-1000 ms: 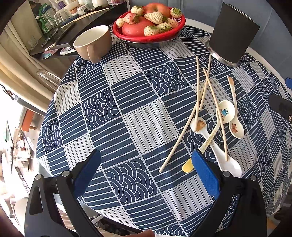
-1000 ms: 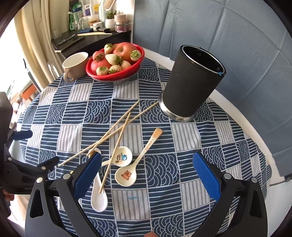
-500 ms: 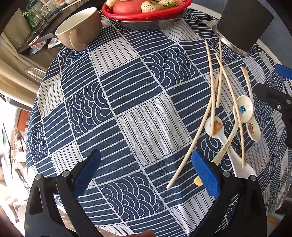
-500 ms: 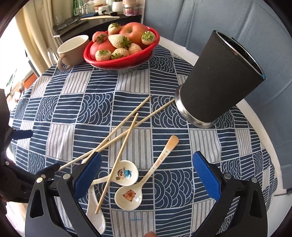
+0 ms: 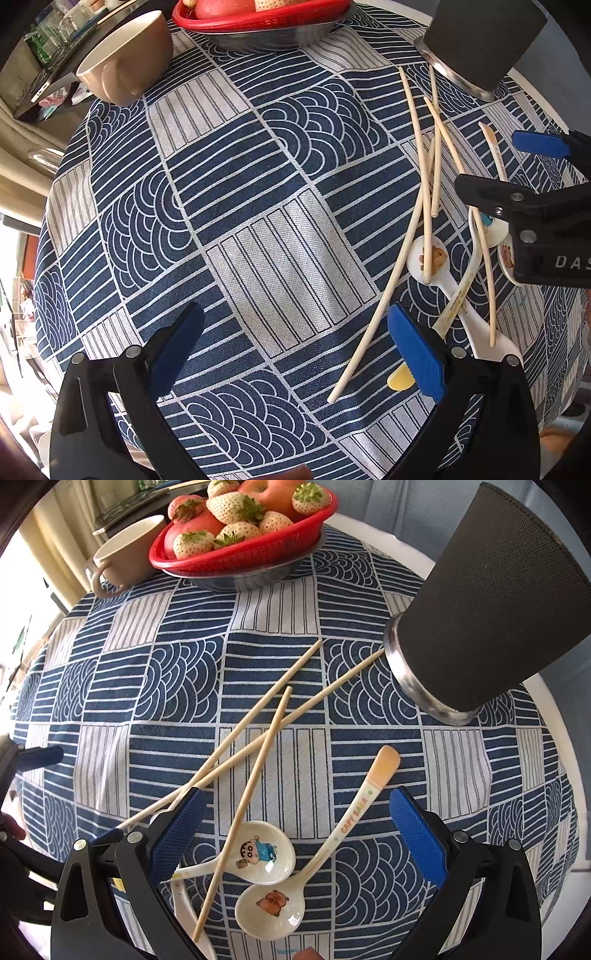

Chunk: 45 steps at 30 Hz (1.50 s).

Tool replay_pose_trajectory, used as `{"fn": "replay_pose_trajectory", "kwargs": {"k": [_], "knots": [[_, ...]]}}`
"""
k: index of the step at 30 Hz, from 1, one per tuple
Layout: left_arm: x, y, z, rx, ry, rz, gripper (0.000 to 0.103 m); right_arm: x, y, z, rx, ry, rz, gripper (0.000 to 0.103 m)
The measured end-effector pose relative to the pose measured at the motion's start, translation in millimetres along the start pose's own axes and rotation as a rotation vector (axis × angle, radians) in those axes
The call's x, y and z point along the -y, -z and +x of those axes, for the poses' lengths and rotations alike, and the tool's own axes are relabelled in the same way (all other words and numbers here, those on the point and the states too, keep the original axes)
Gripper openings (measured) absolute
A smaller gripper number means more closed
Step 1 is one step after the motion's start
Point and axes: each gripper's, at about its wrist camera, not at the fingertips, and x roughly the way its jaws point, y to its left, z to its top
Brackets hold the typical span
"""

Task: Organize utensils
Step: 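Move the left tool toward the wooden chopsticks while the right tool approaches them too, then close the left tool on one chopstick while the right tool grasps another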

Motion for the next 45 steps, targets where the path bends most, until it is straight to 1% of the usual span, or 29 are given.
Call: {"fn": "replay_pose_trajectory", "kwargs": {"k": [1,4,5,7,11,13,15,17,20,21,22,23,24,25,26,27,28,31,34,36,40,42,45], "knots": [[10,-5,2,-0.003,0.000,0.013,0.097,0,-1,4,-0.009,-0.004,-0.001,0.095],[16,-9,8,-0.007,-0.003,0.032,0.098,0,-4,17,-0.033,0.005,-0.010,0.095],[18,-11,8,0.003,-0.003,0.040,0.098,1,-5,22,-0.038,0.001,-0.009,0.095],[20,-10,11,0.015,0.002,0.062,0.099,7,-7,27,-0.035,-0.061,0.018,0.096],[24,-9,11,0.083,0.006,0.089,0.099,6,-11,30,-0.004,-0.073,-0.040,0.097],[26,-4,10,0.119,0.014,0.105,0.099,4,-11,30,0.001,-0.075,-0.040,0.097],[27,0,9,0.137,0.017,0.110,0.099,3,-9,30,0.011,-0.073,-0.033,0.097],[28,1,8,0.132,0.016,0.096,0.099,4,-5,28,0.010,-0.074,-0.033,0.097],[27,2,6,0.122,0.015,0.088,0.098,5,-2,27,-0.005,-0.058,0.004,0.094],[28,1,5,0.115,0.018,0.095,0.096,4,-1,25,-0.004,-0.058,0.005,0.089],[25,4,3,0.115,0.023,0.116,0.085,5,-1,22,0.003,-0.060,0.000,0.076],[28,3,-2,0.117,0.030,0.139,0.071,5,0,18,0.010,-0.061,0.000,0.068],[32,4,-5,0.116,0.035,0.157,0.064,7,0,15,0.012,-0.063,0.005,0.053],[36,6,-7,0.116,0.039,0.173,0.050,9,1,12,0.017,-0.062,0.013,0.035],[40,7,-10,0.116,0.048,0.187,0.031,13,0,9,0.021,-0.064,0.024,0.026],[43,9,-11,0.109,0.060,0.203,0.019,18,0,7,0.016,-0.071,0.037,0.015],[44,10,-10,0.096,0.080,0.210,0.006,21,1,6,0.013,-0.087,0.049,0.010],[41,14,-9,0.068,0.113,0.216,0.005,32,6,5,0.000,-0.142,0.083,0.010],[27,17,-9,0.043,0.127,0.196,0.005,43,12,-3,0.013,-0.180,0.129,0.010],[22,21,-10,0.037,0.103,0.189,0.005,49,15,-10,0.029,-0.184,0.149,0.010],[14,26,-19,0.033,0.088,0.175,0.005,61,25,-26,0.064,-0.201,0.187,0.010],[13,27,-25,0.041,0.059,0.182,0.005,71,30,-39,0.091,-0.203,0.196,0.010],[10,32,-36,0.052,0.054,0.176,0.005,77,35,-51,0.124,-0.208,0.214,0.010]]}}
